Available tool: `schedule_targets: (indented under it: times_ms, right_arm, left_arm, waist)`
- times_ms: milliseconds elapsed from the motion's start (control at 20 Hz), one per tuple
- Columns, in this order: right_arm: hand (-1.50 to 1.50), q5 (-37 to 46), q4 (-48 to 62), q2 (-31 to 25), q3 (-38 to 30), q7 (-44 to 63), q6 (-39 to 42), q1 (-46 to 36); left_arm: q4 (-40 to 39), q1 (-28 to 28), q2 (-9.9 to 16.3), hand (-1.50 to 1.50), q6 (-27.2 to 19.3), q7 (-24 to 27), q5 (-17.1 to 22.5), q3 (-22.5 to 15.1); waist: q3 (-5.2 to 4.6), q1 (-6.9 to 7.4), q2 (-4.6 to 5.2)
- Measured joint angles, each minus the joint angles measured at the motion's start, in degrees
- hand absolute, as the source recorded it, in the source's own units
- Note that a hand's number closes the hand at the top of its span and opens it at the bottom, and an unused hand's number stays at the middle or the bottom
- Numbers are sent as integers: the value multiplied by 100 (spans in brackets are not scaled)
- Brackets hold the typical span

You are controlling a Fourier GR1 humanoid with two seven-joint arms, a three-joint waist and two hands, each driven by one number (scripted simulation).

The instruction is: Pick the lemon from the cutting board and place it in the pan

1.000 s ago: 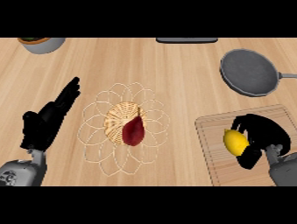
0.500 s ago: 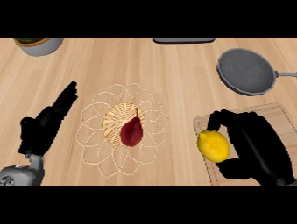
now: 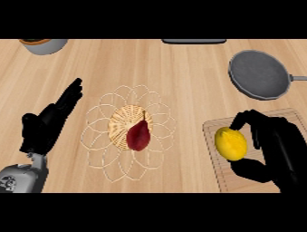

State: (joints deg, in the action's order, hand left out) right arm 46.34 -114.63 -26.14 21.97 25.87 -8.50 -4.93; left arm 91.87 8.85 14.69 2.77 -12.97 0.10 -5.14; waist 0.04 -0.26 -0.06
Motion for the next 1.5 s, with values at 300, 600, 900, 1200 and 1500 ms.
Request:
schedule_targets:
  times_ms: [300, 600, 900, 1200, 1500]
  right_arm:
    - [150, -895, 1310, 260, -918, -1098, -462, -341]
    - [150, -993, 3057, 318, -1619, -2069, -767, -1176]
    - [150, -1022, 5257, 379, -2254, -3207, -1378, -2176]
    - [150, -1224, 7413, 208, -2874, -4447, -1718, -3185]
    - [150, -1336, 8971, -35, -3331, -5340, -1949, -3952]
  left_arm:
    - [-27, -101, -78, 0, 61, 161, -90, -5]
    - [-3, 55, -120, 0, 137, -6, -103, 85]
    - [-120, 99, -258, 0, 113, 81, -256, 22]
    - [-208, 141, -196, 0, 301, 167, -160, 163]
    - [-228, 252, -247, 0, 349, 155, -199, 148]
  waist:
    - [0, 51, 16]
    - [0, 81, 23]
    - [2, 138, 44]
    - [7, 201, 67]
    - [11, 278, 103]
